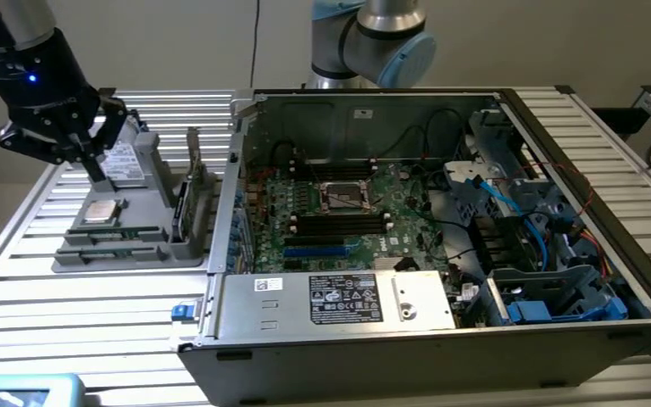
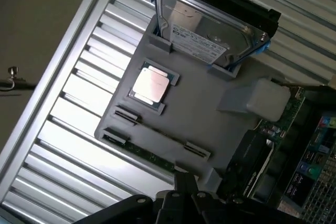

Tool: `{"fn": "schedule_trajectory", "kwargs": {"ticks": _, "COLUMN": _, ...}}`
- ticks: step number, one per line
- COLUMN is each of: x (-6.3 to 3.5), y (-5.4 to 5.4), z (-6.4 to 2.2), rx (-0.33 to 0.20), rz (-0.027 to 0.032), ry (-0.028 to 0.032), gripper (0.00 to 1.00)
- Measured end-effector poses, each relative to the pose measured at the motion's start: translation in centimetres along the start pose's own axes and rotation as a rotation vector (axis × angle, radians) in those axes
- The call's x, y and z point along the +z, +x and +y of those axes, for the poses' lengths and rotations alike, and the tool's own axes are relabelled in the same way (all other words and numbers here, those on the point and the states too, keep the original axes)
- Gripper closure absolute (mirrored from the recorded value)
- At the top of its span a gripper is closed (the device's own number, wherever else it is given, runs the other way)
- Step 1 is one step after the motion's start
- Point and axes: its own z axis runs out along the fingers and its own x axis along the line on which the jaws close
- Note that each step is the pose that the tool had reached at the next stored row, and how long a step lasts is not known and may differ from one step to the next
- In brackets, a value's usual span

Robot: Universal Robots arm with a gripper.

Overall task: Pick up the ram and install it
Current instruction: 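Pick up the ram and move it above insertion slot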

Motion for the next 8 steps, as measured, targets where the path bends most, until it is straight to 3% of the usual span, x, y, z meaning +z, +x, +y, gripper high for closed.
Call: {"fn": "schedule_trajectory", "kwargs": {"ticks": 8, "x": 0.15, "y": 0.00, "z": 0.00, "rx": -0.147, "rz": 0.0040, "ry": -0.0020, "gripper": 0.89}}
